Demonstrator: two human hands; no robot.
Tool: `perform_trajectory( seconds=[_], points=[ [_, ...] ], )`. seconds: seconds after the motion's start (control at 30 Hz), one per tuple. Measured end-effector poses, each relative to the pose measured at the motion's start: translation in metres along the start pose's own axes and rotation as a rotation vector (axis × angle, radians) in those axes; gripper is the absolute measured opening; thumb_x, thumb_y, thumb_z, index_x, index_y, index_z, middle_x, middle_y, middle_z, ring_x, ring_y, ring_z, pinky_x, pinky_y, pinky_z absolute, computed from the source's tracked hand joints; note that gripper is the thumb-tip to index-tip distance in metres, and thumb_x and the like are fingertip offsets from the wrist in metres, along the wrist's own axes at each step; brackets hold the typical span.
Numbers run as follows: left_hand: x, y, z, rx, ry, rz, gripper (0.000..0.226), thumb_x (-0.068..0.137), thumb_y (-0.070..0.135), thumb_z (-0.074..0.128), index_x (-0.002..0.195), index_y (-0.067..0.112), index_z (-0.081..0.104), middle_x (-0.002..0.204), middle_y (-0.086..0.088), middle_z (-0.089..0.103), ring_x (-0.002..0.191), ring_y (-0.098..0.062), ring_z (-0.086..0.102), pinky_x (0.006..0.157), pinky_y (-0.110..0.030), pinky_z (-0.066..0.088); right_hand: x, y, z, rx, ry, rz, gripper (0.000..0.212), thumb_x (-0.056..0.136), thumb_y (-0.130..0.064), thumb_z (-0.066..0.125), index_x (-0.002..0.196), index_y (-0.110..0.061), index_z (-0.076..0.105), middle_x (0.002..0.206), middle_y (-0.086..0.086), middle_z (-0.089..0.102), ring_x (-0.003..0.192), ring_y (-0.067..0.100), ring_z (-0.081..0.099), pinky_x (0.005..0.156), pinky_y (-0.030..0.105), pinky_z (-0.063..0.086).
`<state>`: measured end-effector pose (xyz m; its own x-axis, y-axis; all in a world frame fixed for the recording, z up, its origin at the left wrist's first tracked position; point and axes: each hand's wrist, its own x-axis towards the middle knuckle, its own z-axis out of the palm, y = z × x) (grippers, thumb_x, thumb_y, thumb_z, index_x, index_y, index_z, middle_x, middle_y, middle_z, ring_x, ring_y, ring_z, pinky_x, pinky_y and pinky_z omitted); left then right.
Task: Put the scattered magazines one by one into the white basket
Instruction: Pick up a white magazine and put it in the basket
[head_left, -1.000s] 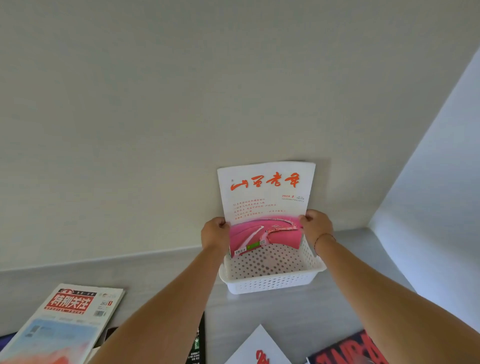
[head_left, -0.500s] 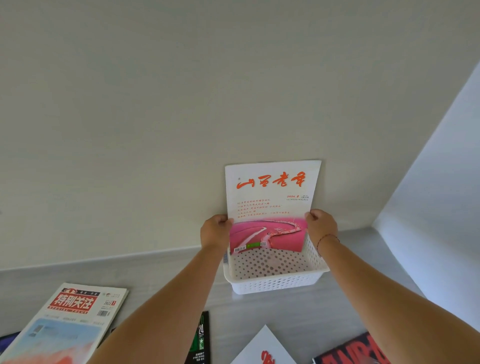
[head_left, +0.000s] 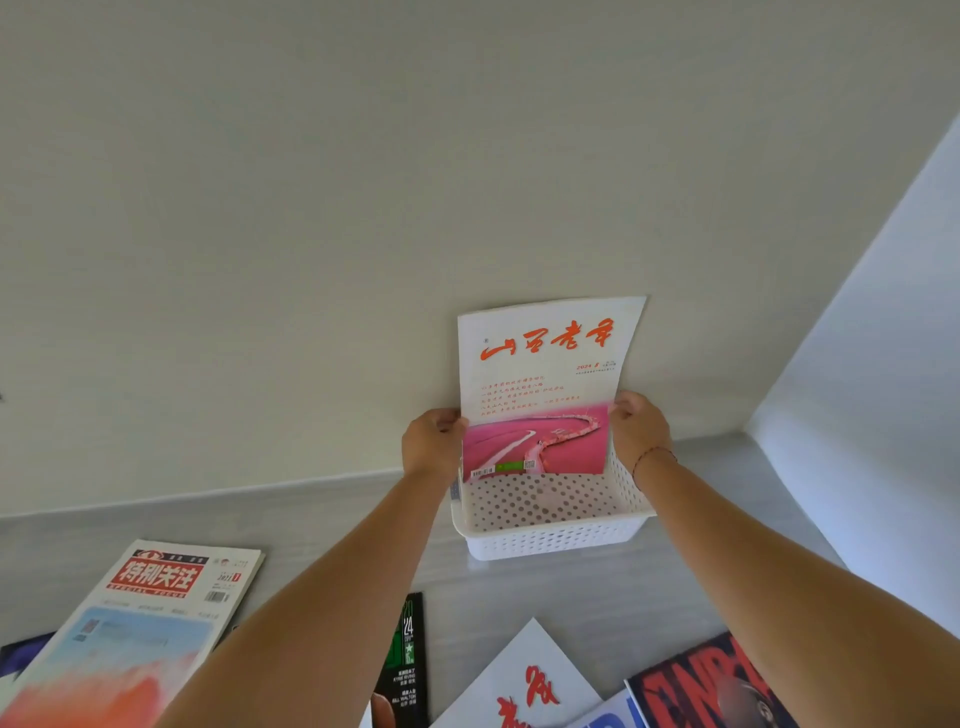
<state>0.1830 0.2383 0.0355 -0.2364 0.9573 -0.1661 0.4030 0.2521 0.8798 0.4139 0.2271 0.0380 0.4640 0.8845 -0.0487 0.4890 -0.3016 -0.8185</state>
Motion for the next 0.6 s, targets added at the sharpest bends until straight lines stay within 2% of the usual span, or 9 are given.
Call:
perform_trajectory(
  seconds=[0.07,0.13,0.23,0.3,0.4,0.43,0.47,0.53,0.6],
  points=[
    [-0.006,-0.002,-0.005,-0.007,0.016,-0.009,0.03,0.091,0.022,0.056,0.119,0.014,0.062,0.117,-0.004,0.067,0.101,-0.022,0.063,0.081,-0.029,0.049,-0.007,-0.001,-0.001,0.01,-0.004,0.008,0.039,0.095,-0.012,0.042,0.133,-0.004,0.046,0.134,0.015,0.052,0.114,0.028,0.055,0.096,0.038,0.045],
    [-0.017,-0.007,-0.013,-0.009,0.046,-0.021,0.03,0.09,0.022,0.057,0.118,0.013,0.062,0.113,-0.002,0.066,0.104,-0.022,0.061,0.081,-0.027,0.045,-0.019,-0.002,-0.004,0.041,0.034,-0.007,0.047,0.094,-0.013,0.046,0.14,-0.006,0.038,0.143,0.013,0.043,0.129,0.027,0.045,0.109,0.038,0.038],
    [-0.048,-0.024,-0.026,-0.046,0.09,-0.055,0.029,0.089,0.025,0.058,0.116,0.014,0.062,0.11,0.0,0.065,0.097,-0.017,0.058,0.082,-0.028,0.044,-0.052,0.004,-0.009,0.077,0.106,-0.053,0.038,0.09,-0.011,0.05,0.128,-0.008,0.049,0.133,0.011,0.049,0.119,0.022,0.051,0.103,0.032,0.041],
    [-0.077,-0.043,-0.033,-0.083,0.112,-0.077,0.025,0.089,0.024,0.058,0.112,0.014,0.063,0.107,0.0,0.066,0.091,-0.014,0.056,0.077,-0.026,0.042,-0.085,0.017,-0.009,0.088,0.055,-0.091,0.024,0.089,-0.01,0.051,0.113,-0.01,0.054,0.124,0.008,0.051,0.112,0.019,0.052,0.101,0.034,0.044],
    [-0.128,-0.077,-0.04,-0.106,0.07,-0.147,0.017,0.09,0.023,0.057,0.105,0.018,0.063,0.092,0.008,0.063,0.079,-0.008,0.055,0.061,-0.018,0.038,-0.145,0.045,-0.008,0.027,-0.055,-0.089,0.027,0.089,-0.013,0.055,0.116,-0.011,0.055,0.125,0.007,0.05,0.115,0.019,0.05,0.095,0.027,0.041],
    [-0.145,-0.087,-0.041,-0.1,0.045,-0.183,0.009,0.09,0.022,0.056,0.097,0.022,0.063,0.083,0.012,0.06,0.072,-0.005,0.053,0.057,-0.017,0.036,-0.164,0.055,-0.007,-0.003,-0.083,-0.082,0.029,0.088,-0.013,0.055,0.117,-0.011,0.055,0.124,0.006,0.05,0.115,0.018,0.05,0.095,0.026,0.04],
    [-0.163,-0.095,-0.041,-0.101,0.02,-0.214,0.009,0.09,0.021,0.055,0.085,0.026,0.061,0.075,0.013,0.057,0.067,-0.004,0.05,0.055,-0.017,0.036,-0.182,0.064,-0.007,-0.033,-0.1,-0.073,0.03,0.088,-0.012,0.056,0.118,-0.011,0.055,0.123,0.006,0.049,0.114,0.018,0.05,0.096,0.025,0.04],
    [-0.194,-0.111,-0.04,-0.087,-0.038,-0.238,0.026,0.09,0.018,0.052,0.066,0.028,0.054,0.067,0.008,0.053,0.064,-0.011,0.048,0.055,-0.021,0.035,-0.212,0.079,-0.009,-0.081,-0.112,-0.027,0.032,0.088,-0.011,0.056,0.119,-0.01,0.054,0.123,0.006,0.049,0.113,0.016,0.05,0.099,0.025,0.039],
    [-0.219,-0.121,-0.037,-0.066,-0.111,-0.26,0.024,0.092,0.019,0.052,0.07,0.025,0.059,0.07,0.004,0.059,0.065,-0.014,0.052,0.053,-0.019,0.038,-0.235,0.092,-0.016,-0.105,-0.114,0.049,0.031,0.087,-0.01,0.057,0.118,-0.01,0.054,0.123,0.007,0.049,0.111,0.015,0.049,0.099,0.026,0.039]
  ],
)
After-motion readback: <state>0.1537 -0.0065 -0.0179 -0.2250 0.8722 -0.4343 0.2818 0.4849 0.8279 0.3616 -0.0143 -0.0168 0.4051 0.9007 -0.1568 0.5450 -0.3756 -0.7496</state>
